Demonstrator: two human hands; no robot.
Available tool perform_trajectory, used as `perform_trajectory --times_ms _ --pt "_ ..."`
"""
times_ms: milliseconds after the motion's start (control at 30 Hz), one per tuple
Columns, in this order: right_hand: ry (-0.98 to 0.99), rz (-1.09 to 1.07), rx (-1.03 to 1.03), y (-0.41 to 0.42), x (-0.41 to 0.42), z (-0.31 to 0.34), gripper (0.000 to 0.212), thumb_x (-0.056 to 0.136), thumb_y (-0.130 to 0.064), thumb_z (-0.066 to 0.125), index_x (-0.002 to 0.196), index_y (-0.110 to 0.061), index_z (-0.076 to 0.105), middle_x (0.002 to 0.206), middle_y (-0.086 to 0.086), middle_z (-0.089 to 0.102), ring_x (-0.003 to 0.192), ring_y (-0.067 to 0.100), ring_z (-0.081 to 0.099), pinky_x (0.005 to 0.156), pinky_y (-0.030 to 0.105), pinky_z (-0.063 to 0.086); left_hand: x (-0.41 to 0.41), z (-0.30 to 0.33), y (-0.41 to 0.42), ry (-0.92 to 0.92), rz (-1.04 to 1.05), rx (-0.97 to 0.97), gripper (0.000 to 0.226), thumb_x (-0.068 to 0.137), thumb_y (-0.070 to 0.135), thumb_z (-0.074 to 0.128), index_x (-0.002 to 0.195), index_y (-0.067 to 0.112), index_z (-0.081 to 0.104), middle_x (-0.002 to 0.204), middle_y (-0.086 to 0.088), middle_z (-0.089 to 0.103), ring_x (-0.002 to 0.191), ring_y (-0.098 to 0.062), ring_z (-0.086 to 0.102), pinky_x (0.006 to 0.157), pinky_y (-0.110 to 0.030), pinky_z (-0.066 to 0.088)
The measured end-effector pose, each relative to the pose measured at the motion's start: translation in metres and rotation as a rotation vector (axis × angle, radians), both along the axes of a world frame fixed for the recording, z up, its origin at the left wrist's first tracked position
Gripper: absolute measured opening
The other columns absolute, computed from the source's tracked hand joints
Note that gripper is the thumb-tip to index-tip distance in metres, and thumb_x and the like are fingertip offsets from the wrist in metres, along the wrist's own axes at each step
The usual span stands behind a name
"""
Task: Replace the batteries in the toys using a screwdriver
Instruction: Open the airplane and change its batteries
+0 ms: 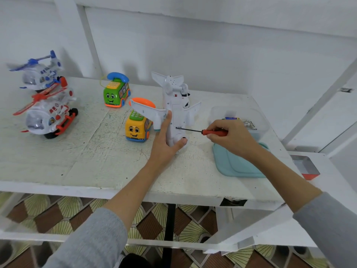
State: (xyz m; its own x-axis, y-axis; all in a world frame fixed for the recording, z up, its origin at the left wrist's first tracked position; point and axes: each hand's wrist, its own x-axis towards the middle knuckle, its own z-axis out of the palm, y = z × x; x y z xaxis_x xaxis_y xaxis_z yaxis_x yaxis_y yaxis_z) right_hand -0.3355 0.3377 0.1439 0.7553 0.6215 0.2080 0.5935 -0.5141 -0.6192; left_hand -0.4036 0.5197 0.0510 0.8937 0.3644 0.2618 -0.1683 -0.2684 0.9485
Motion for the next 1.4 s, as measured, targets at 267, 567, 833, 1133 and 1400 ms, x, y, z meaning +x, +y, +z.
perform_trajectory --times_ms 267,567,833,1133,1400 --pt "0.248 -0.084 0.146 0.006 -0.005 0.027 0.007 0.079 -0.007 0.068 0.084 -0.010 0.072 0.061 -0.001 0.060 0.043 -0.004 0.048 0.043 0.007 0.032 0.002 -0.004 0.000 -0.014 0.024 0.085 0.081 0.084 0.024 0.072 0.143 0.047 0.021 0.136 0.039 0.022 0.119 0.033 0.019 0.109 -0.027 0.033" --pt "0.065 -0.197 0.030 0.018 0.002 0.034 0.017 0.089 -0.025 0.057 0.090 -0.009 0.062 0.061 0.005 0.064 0.041 0.004 0.048 0.041 0.007 0.033 0.000 -0.004 -0.002 -0.023 0.020 0.129 0.080 0.084 0.023 0.072 0.142 0.046 0.022 0.136 0.041 0.022 0.123 0.031 0.017 0.108 -0.020 0.030" --pt "-0.129 0.020 0.028 0.018 0.001 0.036 0.026 0.067 0.005 0.074 0.081 -0.014 0.065 0.076 -0.012 0.052 0.064 -0.010 0.050 0.061 0.004 0.037 -0.001 0.000 -0.003 -0.031 0.034 0.092 0.078 0.083 0.021 0.072 0.141 0.043 0.025 0.142 0.024 0.029 0.130 0.014 0.024 0.111 -0.027 0.032" --pt "-0.064 -0.020 -0.072 0.021 0.004 0.036 0.010 0.089 -0.017 0.059 0.083 -0.010 0.063 0.061 0.002 0.060 0.048 0.011 0.051 0.050 0.016 0.039 0.000 -0.001 -0.002 -0.020 0.051 0.055 0.075 0.085 0.022 0.071 0.143 0.040 0.026 0.147 0.019 0.030 0.138 -0.003 0.028 0.113 -0.036 0.033" --pt "0.009 -0.038 -0.034 0.024 -0.002 0.032 0.028 0.092 -0.035 0.054 0.094 -0.007 0.056 0.074 -0.002 0.063 0.057 0.001 0.055 0.050 0.014 0.039 0.000 -0.003 0.001 -0.022 0.049 0.056 0.075 0.087 0.023 0.069 0.140 0.049 0.022 0.142 0.037 0.022 0.134 0.010 0.024 0.114 -0.038 0.032"
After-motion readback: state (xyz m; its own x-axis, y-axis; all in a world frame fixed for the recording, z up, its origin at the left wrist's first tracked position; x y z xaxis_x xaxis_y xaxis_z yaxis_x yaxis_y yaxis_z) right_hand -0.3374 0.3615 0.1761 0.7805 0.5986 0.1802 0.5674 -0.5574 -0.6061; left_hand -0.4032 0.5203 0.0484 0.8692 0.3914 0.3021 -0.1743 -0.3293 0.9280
